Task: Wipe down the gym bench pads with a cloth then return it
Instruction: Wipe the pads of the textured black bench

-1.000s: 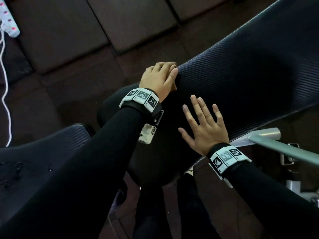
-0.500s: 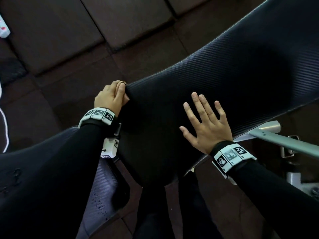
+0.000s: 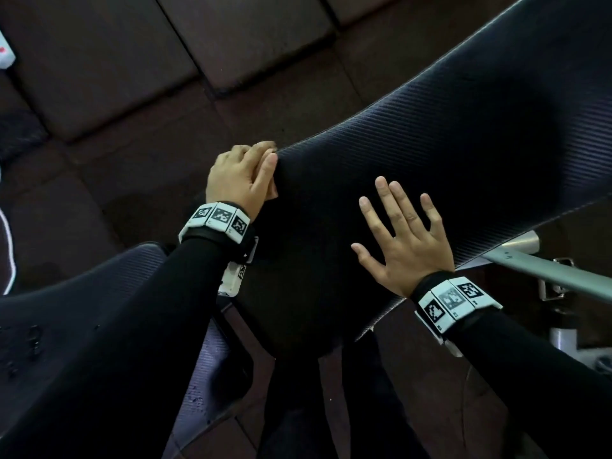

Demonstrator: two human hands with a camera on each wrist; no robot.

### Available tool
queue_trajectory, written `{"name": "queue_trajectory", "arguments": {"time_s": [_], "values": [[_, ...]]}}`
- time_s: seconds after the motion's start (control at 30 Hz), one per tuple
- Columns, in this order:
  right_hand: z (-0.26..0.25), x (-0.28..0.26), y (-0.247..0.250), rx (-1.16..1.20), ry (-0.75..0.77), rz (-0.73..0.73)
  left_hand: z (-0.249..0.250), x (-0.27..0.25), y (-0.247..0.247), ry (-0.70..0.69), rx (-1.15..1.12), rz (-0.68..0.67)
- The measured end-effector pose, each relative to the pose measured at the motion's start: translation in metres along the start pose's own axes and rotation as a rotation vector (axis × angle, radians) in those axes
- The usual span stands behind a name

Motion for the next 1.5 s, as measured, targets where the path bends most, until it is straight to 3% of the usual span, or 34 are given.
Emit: {"name": "queue_trajectory", "arguments": {"time_s": [0.3,0.43,0.5,0.9,1.1,1.37,1.5], "values": [[0.0,-0.001,-0.002,-0.001,0.0,0.005,-0.086,-0.035,-0.004,0.37,-0.082,0.142],[0.0,0.0,-0.002,0.003,-0.006,0.009,-0.12,-0.051,-0.015,0.726,-0.267,0.171],[0.0,0.0,-0.002,0.001,-0.005,0.01,-0.128,-0.058,-0.02,0.827,-0.346,0.187],[0.0,-0.001,-0.002,0.022,0.002,0.049,-0.113,-0.118,-0.053,0.982,-0.604,0.425],[0.001,-0.001,0.001,0.04,-0.001,0.05,-0.075,-0.198,-0.105,1.047,-0.641,0.369],[0.001,-0.001,0.003,0.049,0.013,0.038,-0.102,-0.16,-0.085,0.995,-0.69,0.451],[0.001,-0.002,0.003,0.06,0.018,0.045,-0.09,-0.174,-0.093,0.964,-0.63,0.428]]}}
Point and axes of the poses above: each hand's wrist, its own x-axis towards the middle knuckle, its own y-axis out of the back of the hand, z = x × y, the point moved 6 cm from there along x, towards the middle knuckle, and after that the axes turned 5 degrees about -z, right-handed, at the moved point
